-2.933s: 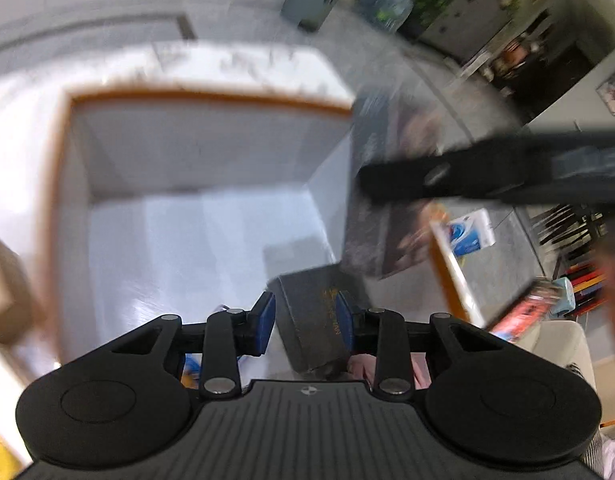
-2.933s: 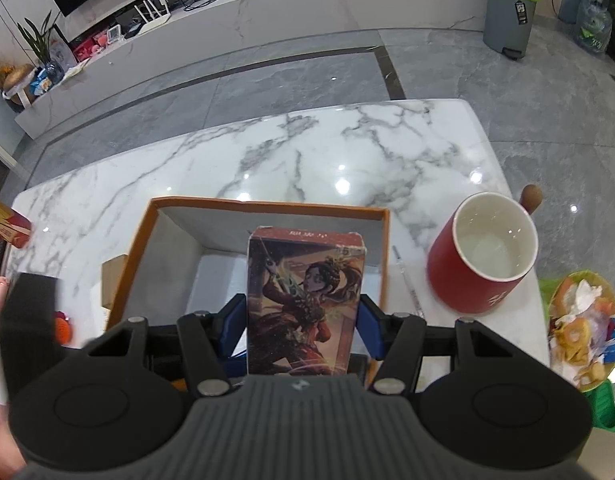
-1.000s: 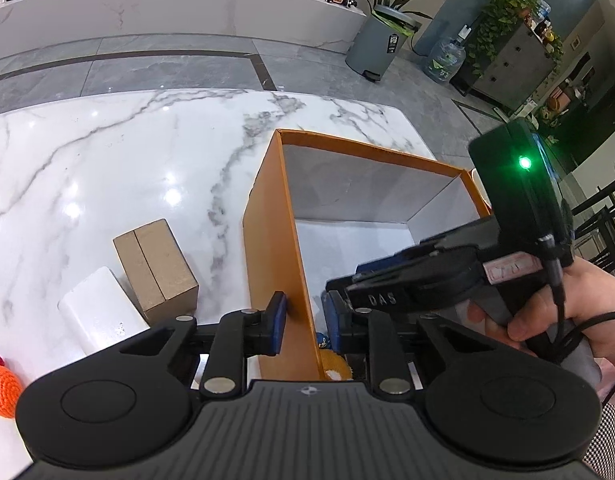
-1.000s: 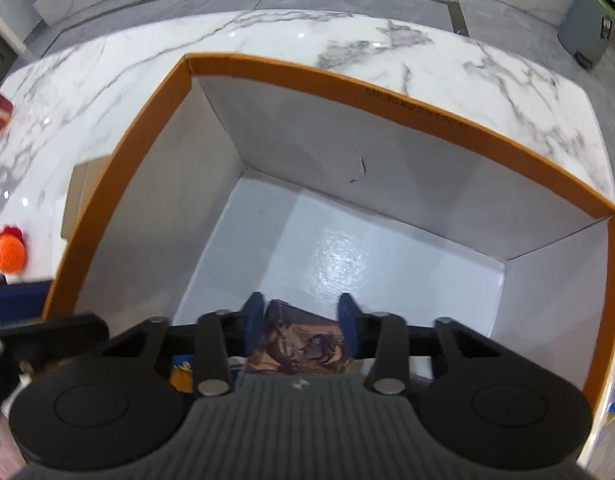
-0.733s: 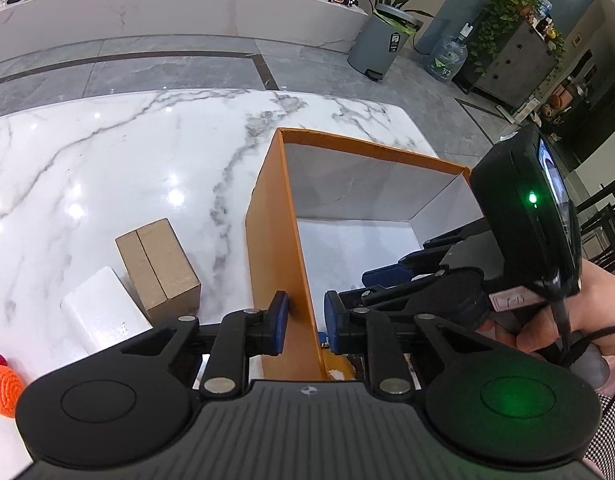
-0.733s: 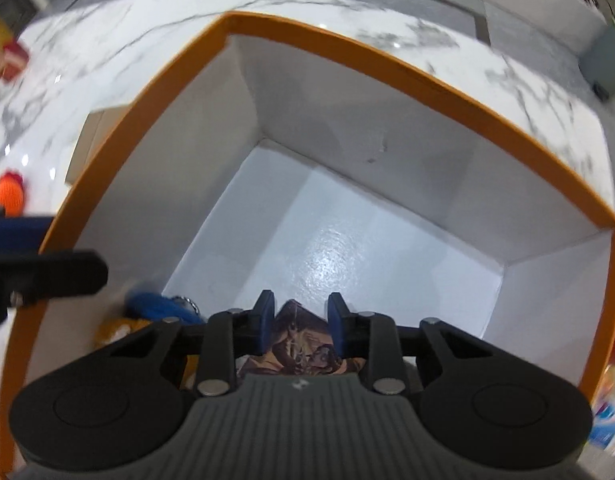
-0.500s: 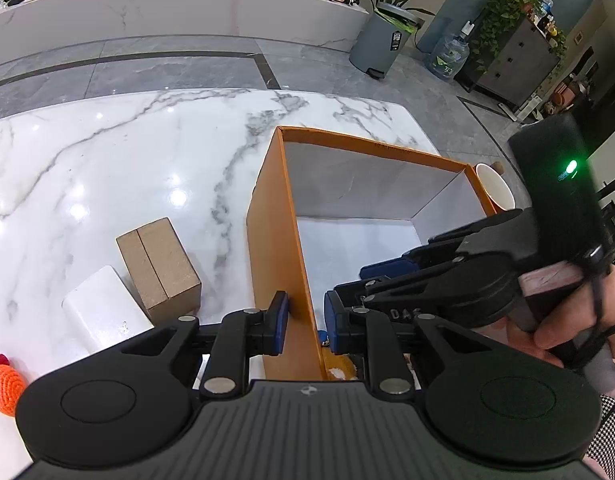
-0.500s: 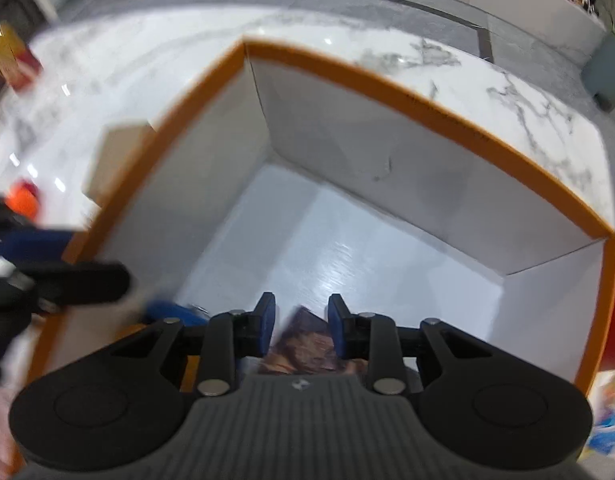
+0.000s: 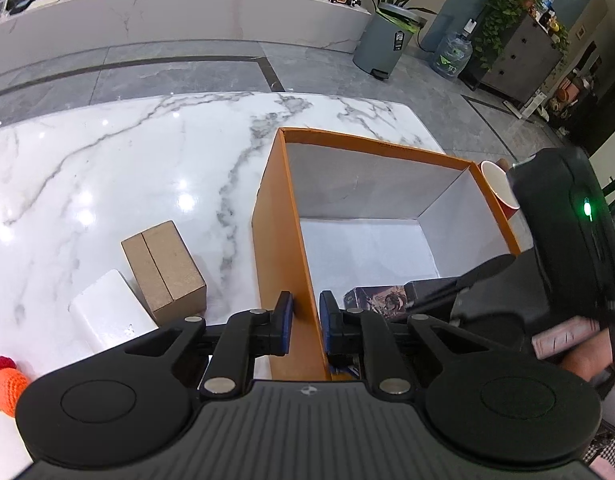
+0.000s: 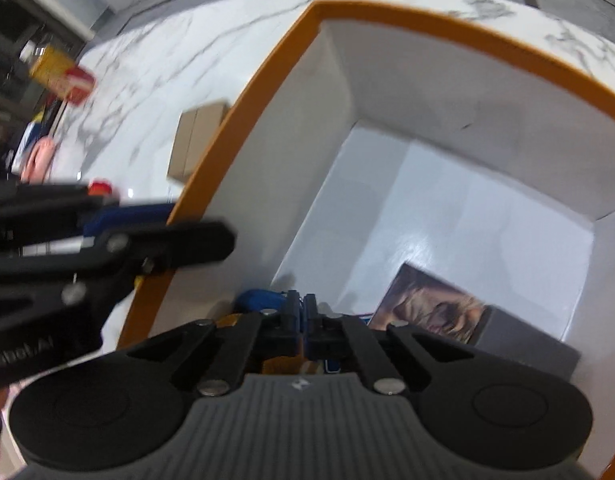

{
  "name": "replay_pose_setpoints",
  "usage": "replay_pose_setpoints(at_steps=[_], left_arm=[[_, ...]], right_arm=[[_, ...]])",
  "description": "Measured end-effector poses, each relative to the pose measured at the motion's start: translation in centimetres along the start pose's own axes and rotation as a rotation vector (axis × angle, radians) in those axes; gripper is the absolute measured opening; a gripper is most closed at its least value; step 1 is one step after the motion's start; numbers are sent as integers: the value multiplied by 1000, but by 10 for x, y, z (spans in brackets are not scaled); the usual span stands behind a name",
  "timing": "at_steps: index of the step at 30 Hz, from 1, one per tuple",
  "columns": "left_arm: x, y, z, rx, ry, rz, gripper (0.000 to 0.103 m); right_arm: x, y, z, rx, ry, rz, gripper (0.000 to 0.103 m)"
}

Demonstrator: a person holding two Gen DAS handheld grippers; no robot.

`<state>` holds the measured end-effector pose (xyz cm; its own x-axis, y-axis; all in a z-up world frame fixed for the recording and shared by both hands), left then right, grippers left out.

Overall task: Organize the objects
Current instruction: 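Move both tools back out toward the tape measure and cardboard box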

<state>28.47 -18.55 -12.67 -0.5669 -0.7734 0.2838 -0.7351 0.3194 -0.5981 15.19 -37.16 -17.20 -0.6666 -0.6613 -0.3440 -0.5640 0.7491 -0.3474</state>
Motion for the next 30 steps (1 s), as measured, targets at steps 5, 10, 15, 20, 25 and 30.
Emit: replay_pose_setpoints(at_steps=[5,10,15,20,25,30], left_arm=[[-1,0,-1,1,-1,-2,17],[-3,-1,-2,0,0,-14,17],[-6,-10,-31,53,27,-24,17],[-28,-18,-74,120,-13,-28,27],[-68,-12,-97,128,-93,-31,33],[-116,6,-99,81,-200,0,49]], right_arm=[[-3,5,1,-10,-8,-9,0],[6,-3,-18,78,-3,56,2],[6,-18,-41,162,13,89,4],[-15,-34,-82,303,28,30,22],[-63,-48,-96,344,-28,-50,34],[-114,-47,-66,253,-24,-178,35]])
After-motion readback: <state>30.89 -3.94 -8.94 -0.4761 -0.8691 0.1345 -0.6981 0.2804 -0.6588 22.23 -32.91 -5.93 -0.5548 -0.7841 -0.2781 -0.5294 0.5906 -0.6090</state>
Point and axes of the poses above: each gripper's, at about its wrist camera, not at the fingertips, and z roughly the way its jaws point, x to its right, y to its underside, the point moved 9 cm from there along z, roughly the way its jaws point, and after that the axes turned 7 degrees about x, right-handed, at the moved point
